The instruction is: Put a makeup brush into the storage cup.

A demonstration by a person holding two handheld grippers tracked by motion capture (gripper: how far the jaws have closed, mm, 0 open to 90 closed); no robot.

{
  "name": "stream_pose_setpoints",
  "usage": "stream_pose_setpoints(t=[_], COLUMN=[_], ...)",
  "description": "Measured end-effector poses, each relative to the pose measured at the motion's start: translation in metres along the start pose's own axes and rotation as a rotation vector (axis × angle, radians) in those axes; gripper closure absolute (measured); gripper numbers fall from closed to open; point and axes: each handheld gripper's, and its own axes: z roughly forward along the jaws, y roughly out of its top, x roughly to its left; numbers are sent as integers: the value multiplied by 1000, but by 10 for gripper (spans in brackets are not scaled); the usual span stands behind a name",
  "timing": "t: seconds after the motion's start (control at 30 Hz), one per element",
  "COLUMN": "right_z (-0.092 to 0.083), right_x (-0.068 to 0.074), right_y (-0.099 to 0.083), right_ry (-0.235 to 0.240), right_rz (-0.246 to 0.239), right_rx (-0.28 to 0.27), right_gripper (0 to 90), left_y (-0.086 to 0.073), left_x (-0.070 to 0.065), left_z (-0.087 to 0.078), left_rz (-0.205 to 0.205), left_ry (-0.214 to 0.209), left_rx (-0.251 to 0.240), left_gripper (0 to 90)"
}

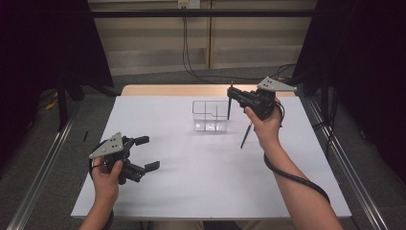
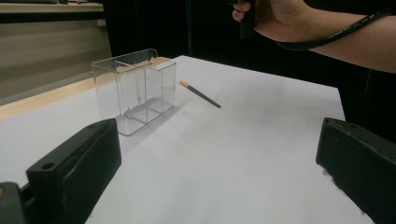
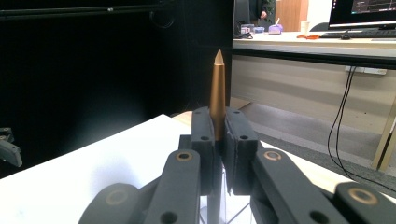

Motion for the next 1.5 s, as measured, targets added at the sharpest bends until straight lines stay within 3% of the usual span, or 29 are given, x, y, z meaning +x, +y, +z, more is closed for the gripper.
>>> stream_pose_setpoints(t=[0.13,0.27,0.53,1.03,1.5], right_z=[4,6,13,25,29], right_x=[-2,-5,-13,-25,-26], right_y=[0,2,1,-6,-17], right_ry=[-3,-14,-39,-77,-71], right_rz=[12,-15,0,3,-5], right_rx=[-8,-15,-32,-21,-6], right_gripper=[838,838,838,838,838], left_y=[0,0,0,-1,-3], left_x=[0,0,0,1,1], left_z=[0,0,1,1,3], left_rz=[0,-4,-2,1,3], left_ry=[1,2,-4,-2,-9], left_rx=[-1,-3,-4,2,13], left_gripper=[0,0,1,0,0])
